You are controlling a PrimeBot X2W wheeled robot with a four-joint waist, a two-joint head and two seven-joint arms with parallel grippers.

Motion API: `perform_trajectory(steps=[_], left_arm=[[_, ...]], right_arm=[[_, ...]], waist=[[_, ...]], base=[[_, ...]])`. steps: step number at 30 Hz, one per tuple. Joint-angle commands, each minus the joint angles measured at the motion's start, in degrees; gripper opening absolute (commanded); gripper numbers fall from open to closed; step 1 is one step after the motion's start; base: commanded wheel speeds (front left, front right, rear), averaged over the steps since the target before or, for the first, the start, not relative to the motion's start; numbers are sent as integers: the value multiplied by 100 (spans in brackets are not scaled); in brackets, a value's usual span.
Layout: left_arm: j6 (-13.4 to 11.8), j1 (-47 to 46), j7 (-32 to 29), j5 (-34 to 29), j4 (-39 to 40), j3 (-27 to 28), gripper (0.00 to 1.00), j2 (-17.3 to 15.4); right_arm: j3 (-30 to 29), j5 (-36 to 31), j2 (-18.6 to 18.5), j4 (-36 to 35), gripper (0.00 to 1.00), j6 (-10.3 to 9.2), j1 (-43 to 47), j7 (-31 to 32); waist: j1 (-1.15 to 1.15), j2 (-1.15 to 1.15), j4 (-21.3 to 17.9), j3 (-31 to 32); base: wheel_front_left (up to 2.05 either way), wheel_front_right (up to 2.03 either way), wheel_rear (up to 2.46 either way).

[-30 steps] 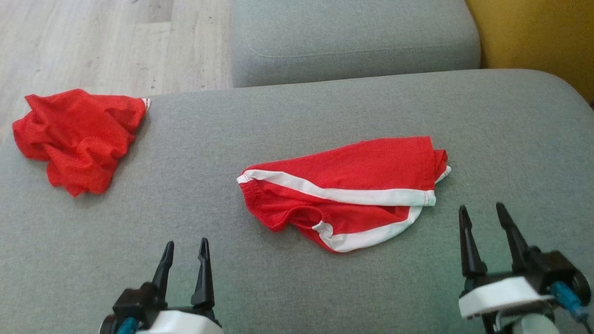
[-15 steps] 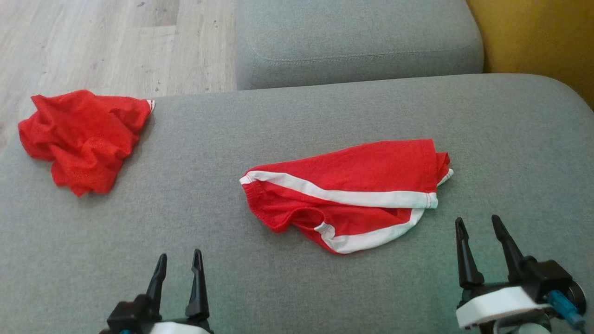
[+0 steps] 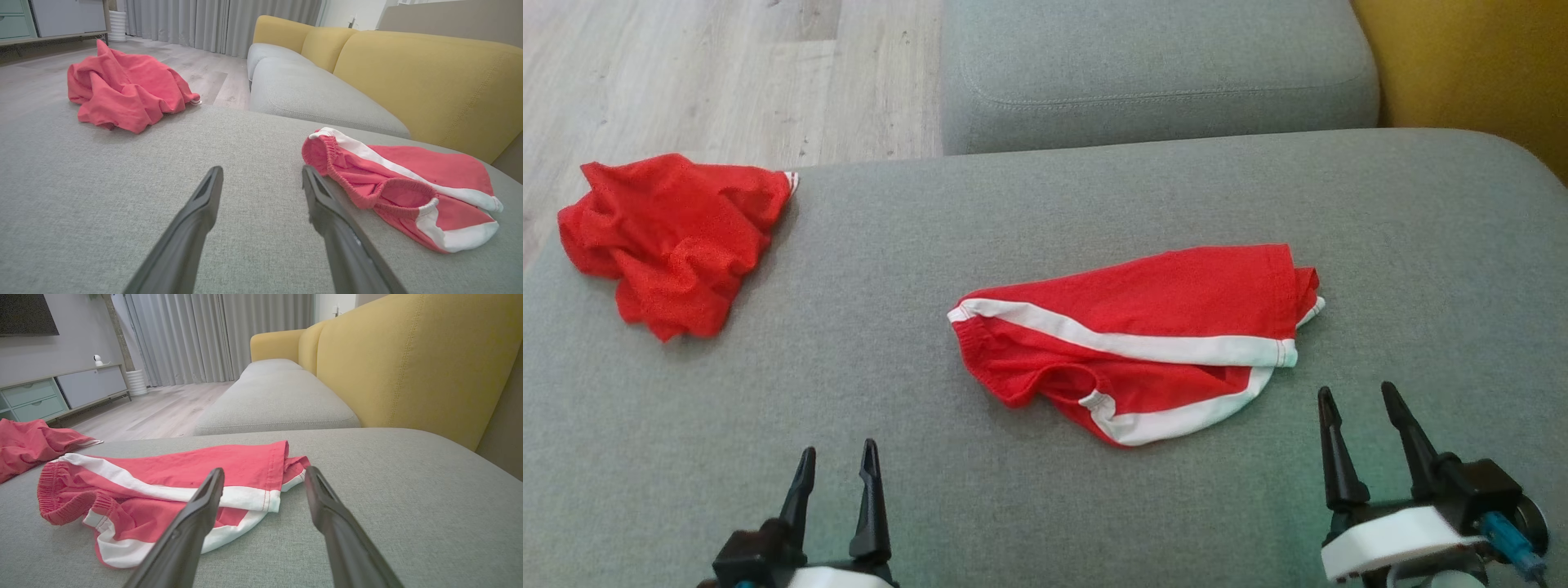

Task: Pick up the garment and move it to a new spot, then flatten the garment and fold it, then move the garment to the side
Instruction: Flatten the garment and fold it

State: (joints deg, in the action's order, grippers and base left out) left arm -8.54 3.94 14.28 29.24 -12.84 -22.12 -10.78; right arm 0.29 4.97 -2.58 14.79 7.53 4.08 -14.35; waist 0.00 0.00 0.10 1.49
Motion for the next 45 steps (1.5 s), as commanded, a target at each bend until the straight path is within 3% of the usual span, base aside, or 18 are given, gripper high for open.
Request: perform_trajectory(steps=[1,12,20,28,37,38,39,41,42,43,45], left_arm=[[-26,-234,54,-44,162,197,100,-70],[-75,-274,28,-58,234,139,100,-95],[-109,-517,17,-158,441,73,100,-99],[-75,-774,15,-233,473,-82,100,31],[-34,-878,47,-236,351,-58,100,143],[-29,-885,50,-238,336,-46,100,153],[-24,-889,53,-241,325,-35,100,163],[-15,-895,58,-251,302,-16,100,180],[-8,-896,60,-255,290,-8,100,187],[-3,-896,62,-261,278,-2,100,194],[9,-892,64,-275,259,8,100,206]], right_arm=[[159,25,-30,-161,100,-4,-262,-29],[163,-19,-30,-163,100,-4,-320,-14],[881,-366,-30,-206,100,-4,-1212,526],[1745,-418,-102,798,100,-4,-2407,1800],[2368,93,-502,1710,100,-4,-3011,2195],[2446,148,-529,1760,85,-4,-3058,2193],[2517,214,-543,1801,53,-4,-3098,2186],[2642,334,-567,1874,27,-4,-3165,2166],[2714,398,-573,1911,7,-4,-3192,2168],[2795,468,-573,1942,0,-4,-3213,2175],[2923,570,-588,1958,0,-4,-3269,2101]], waist=[[0,0,11,-8],[0,0,160,-134],[0,0,337,-483],[0,0,821,-895],[0,0,1204,-1127],[0,0,1216,-1136],[0,0,1224,-1142],[0,0,1228,-1144],[0,0,1226,-1137],[0,0,1219,-1126],[0,0,1190,-1095]], base=[[0,0,0],[0,0,0],[0,0,0],[0,0,0],[0,0,0],[0,0,0],[0,0,0],[0,0,0],[0,0,0],[0,0,0],[0,0,0]])
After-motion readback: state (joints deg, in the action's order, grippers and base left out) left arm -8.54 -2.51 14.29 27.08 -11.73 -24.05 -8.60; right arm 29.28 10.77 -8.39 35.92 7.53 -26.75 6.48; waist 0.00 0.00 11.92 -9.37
